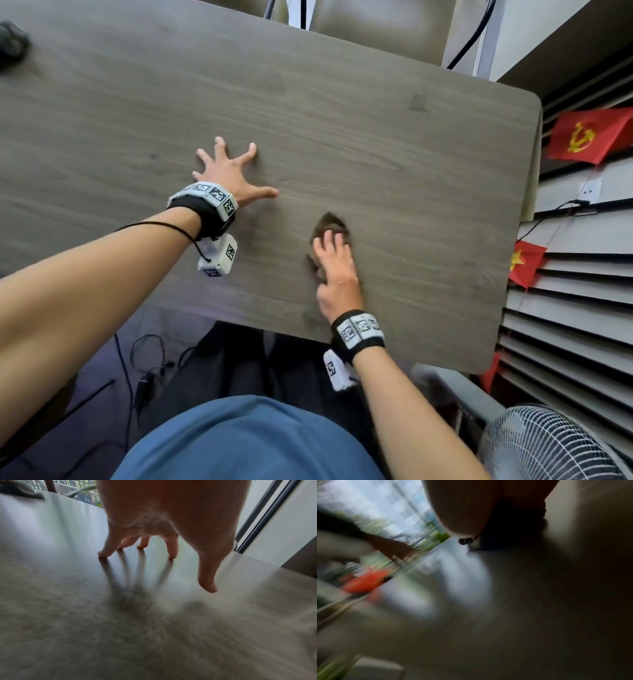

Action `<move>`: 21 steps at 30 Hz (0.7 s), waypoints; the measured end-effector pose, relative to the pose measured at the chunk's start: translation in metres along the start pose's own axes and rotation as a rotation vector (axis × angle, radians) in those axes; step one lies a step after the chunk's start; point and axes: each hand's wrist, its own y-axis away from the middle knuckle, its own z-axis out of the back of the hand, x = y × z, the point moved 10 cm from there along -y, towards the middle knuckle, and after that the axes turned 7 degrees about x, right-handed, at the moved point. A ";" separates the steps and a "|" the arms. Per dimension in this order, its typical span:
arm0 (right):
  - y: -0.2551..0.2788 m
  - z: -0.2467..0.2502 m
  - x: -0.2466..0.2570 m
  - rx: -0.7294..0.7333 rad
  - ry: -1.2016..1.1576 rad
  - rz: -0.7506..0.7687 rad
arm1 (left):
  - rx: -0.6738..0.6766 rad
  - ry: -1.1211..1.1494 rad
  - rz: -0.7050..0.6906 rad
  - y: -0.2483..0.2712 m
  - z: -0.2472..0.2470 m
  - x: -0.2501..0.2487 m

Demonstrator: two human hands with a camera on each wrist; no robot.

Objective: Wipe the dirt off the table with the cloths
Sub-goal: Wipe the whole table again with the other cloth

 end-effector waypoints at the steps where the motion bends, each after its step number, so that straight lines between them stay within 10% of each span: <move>1: 0.008 -0.030 0.032 0.113 0.000 0.116 | 0.013 0.009 0.006 -0.004 0.002 -0.005; 6: 0.026 -0.073 0.081 0.445 -0.123 0.328 | 0.098 0.019 0.052 -0.019 0.006 -0.019; 15: -0.049 0.165 -0.112 -0.331 -0.145 -0.282 | 0.100 0.096 0.063 -0.025 0.006 -0.018; 21: -0.075 0.090 -0.070 -0.173 0.115 -0.161 | 0.110 0.085 0.082 -0.020 0.007 -0.020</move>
